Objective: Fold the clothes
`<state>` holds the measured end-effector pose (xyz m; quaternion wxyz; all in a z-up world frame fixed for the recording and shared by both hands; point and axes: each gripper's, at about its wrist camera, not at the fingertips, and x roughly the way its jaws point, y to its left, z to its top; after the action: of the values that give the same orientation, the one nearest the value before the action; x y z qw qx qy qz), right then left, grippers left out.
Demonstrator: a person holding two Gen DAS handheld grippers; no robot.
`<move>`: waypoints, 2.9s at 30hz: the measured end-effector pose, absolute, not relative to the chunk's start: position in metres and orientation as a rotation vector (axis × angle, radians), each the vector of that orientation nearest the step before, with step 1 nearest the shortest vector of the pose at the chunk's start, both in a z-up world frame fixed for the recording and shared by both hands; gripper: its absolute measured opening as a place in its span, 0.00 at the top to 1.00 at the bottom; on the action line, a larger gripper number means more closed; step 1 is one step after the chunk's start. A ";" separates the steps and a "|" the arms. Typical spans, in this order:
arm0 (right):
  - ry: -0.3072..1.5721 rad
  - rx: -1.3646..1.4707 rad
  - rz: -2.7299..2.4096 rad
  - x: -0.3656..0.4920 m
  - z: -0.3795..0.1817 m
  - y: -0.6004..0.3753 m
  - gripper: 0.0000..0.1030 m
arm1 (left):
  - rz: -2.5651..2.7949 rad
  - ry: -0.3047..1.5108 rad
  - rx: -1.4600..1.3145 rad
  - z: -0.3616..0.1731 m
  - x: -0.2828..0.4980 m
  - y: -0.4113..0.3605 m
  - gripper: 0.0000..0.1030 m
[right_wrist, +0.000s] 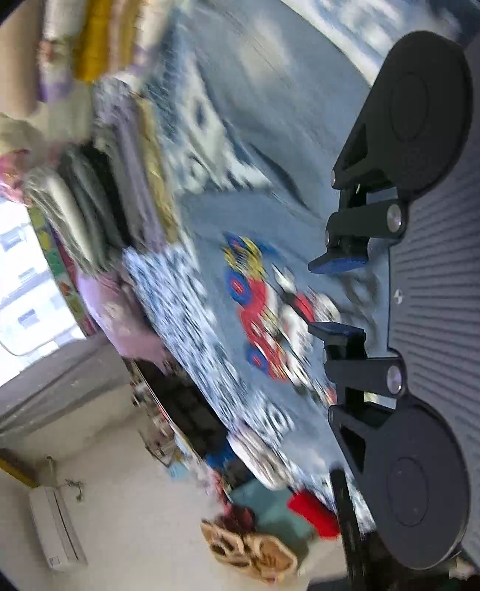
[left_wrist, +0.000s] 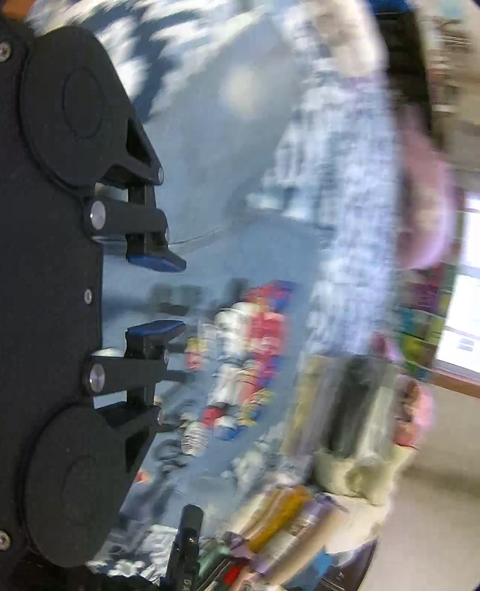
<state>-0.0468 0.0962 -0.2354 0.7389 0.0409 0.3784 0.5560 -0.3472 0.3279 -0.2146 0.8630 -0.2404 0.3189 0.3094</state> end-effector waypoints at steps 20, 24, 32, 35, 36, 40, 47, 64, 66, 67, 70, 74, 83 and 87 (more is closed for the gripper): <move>0.951 0.468 1.216 0.083 -0.112 0.017 0.55 | 0.674 0.549 -0.625 -0.225 -0.375 0.328 0.57; 0.905 0.212 1.195 0.103 -0.049 -0.038 0.39 | 0.669 0.528 -0.623 -0.221 -0.379 0.329 0.56; 0.917 -0.076 1.225 0.033 -0.076 -0.084 0.33 | 0.635 0.515 -0.596 -0.212 -0.373 0.321 0.53; 0.936 -0.038 1.331 -0.020 -0.123 -0.058 0.34 | 0.624 0.529 -0.550 -0.207 -0.369 0.310 0.48; 0.924 -0.031 1.355 -0.039 -0.135 -0.043 0.34 | 0.622 0.536 -0.531 -0.206 -0.368 0.305 0.48; 0.854 0.047 1.406 -0.087 -0.151 0.011 0.34 | 0.616 0.547 -0.467 -0.198 -0.367 0.291 0.47; 0.850 0.010 1.272 -0.128 -0.153 0.082 0.33 | 0.609 0.538 -0.378 -0.180 -0.361 0.273 0.41; 0.702 -0.194 1.067 -0.167 -0.139 0.091 0.18 | 0.679 0.493 -0.284 -0.122 -0.354 0.234 0.15; 0.691 -0.196 1.064 -0.168 -0.134 0.091 0.14 | 0.700 0.488 -0.265 -0.115 -0.353 0.231 0.10; 0.685 -0.197 1.063 -0.169 -0.131 0.091 0.12 | 0.714 0.489 -0.246 -0.112 -0.352 0.229 0.08; 0.671 -0.195 1.051 -0.170 -0.121 0.089 0.06 | 0.749 0.493 -0.215 -0.101 -0.347 0.225 0.00; 0.653 -0.191 1.030 -0.170 -0.107 0.086 0.01 | 0.797 0.509 -0.226 -0.091 -0.339 0.228 0.00; 0.657 -0.230 0.998 -0.173 -0.094 0.093 0.00 | 0.817 0.553 -0.198 -0.093 -0.328 0.231 0.00; 0.673 -0.225 0.979 -0.172 -0.101 0.097 0.00 | 0.802 0.565 -0.265 -0.105 -0.329 0.242 0.00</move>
<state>-0.1723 0.0966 -0.1007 0.8226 -0.1059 0.3164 0.4603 -0.3293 0.2417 -0.1049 0.8737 -0.1266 0.2705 0.3840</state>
